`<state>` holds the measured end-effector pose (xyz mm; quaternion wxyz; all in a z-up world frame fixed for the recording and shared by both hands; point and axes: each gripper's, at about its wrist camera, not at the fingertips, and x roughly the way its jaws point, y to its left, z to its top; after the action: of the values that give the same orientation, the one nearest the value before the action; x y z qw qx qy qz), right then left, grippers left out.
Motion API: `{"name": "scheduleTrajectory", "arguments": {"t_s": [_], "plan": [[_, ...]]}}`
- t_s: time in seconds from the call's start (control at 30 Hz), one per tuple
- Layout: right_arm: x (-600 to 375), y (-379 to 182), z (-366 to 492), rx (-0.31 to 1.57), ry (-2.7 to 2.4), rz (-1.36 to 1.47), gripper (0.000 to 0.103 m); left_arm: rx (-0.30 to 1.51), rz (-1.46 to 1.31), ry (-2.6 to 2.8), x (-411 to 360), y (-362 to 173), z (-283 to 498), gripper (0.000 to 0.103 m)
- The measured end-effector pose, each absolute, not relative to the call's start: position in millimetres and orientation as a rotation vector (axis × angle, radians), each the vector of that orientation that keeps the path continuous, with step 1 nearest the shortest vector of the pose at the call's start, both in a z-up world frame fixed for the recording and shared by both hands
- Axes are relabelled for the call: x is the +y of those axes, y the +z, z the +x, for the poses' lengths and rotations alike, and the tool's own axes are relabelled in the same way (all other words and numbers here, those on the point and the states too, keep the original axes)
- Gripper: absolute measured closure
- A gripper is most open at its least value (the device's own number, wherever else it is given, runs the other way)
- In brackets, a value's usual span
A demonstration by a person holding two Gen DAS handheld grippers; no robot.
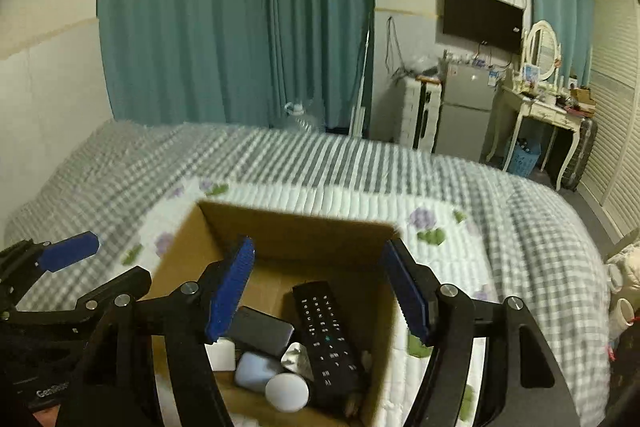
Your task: Organize rigid objects
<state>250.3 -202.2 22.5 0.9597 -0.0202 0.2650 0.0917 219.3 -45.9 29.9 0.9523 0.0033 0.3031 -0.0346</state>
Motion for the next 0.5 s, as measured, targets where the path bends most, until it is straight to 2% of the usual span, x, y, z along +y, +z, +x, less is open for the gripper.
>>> {"name": "scheduleTrajectory", "arguments": {"t_s": [0.2, 0.37, 0.43, 0.5], "plan": [[-218, 98, 179, 0.467, 0.145, -0.068, 0.036, 0.511, -0.002, -0.095, -46, 92, 164, 0.031], [-225, 132, 123, 0.458, 0.094, -0.076, 0.036, 0.469, 0.006, -0.099, -43, 116, 121, 0.03], [-227, 138, 106, 0.46, 0.089, -0.06, 0.036, 0.456, 0.018, -0.098, -41, 117, 103, 0.018], [-229, 140, 86, 0.451, 0.092, -0.047, 0.032, 0.451, 0.027, -0.102, -38, 113, 89, 0.017]]}}
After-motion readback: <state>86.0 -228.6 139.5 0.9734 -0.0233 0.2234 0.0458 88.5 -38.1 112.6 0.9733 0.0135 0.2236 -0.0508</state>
